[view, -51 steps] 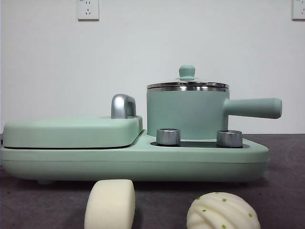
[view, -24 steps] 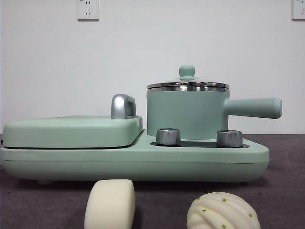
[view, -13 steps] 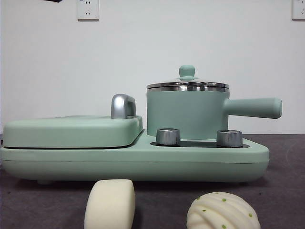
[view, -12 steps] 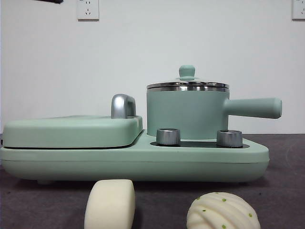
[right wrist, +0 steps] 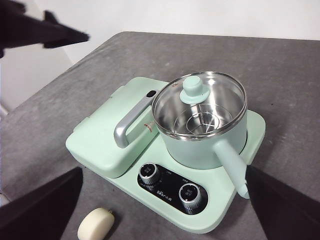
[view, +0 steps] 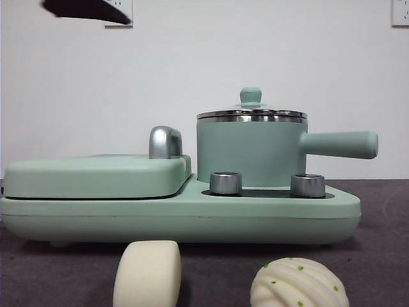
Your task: Put the buns in a small steamer
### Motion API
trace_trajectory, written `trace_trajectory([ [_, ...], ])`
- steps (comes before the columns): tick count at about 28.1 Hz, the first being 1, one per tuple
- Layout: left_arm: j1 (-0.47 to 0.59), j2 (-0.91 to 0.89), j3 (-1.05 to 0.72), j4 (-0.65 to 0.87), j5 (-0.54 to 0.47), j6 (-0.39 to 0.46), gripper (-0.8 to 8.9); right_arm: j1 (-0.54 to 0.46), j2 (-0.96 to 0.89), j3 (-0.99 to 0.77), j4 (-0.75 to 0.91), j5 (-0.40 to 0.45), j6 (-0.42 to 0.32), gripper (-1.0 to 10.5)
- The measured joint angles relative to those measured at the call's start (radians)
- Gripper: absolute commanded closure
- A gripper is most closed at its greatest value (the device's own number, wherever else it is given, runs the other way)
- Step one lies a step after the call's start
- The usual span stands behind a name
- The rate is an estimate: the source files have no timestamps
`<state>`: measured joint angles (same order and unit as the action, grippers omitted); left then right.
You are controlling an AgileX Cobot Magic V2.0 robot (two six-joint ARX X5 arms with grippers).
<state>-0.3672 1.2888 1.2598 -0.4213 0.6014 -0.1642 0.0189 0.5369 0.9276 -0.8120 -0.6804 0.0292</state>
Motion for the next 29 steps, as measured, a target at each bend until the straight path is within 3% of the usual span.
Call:
trace_trajectory([
  [7,-0.081,0.276,0.308,-0.175,-0.058,0.109,3.37,0.000,0.000,0.000,0.000,0.000,0.000,4.3],
  [12,-0.135,0.416,0.436,-0.186,-0.125,0.156,3.45,0.000,0.000,0.000,0.000,0.000,0.000,4.3],
  [21,-0.261,0.537,0.502,-0.178,-0.328,0.262,3.45,0.000,0.000,0.000,0.000,0.000,0.000,4.3],
  [29,-0.303,0.604,0.503,-0.129,-0.342,0.281,3.48,0.000,0.000,0.000,0.000,0.000,0.000,4.3],
])
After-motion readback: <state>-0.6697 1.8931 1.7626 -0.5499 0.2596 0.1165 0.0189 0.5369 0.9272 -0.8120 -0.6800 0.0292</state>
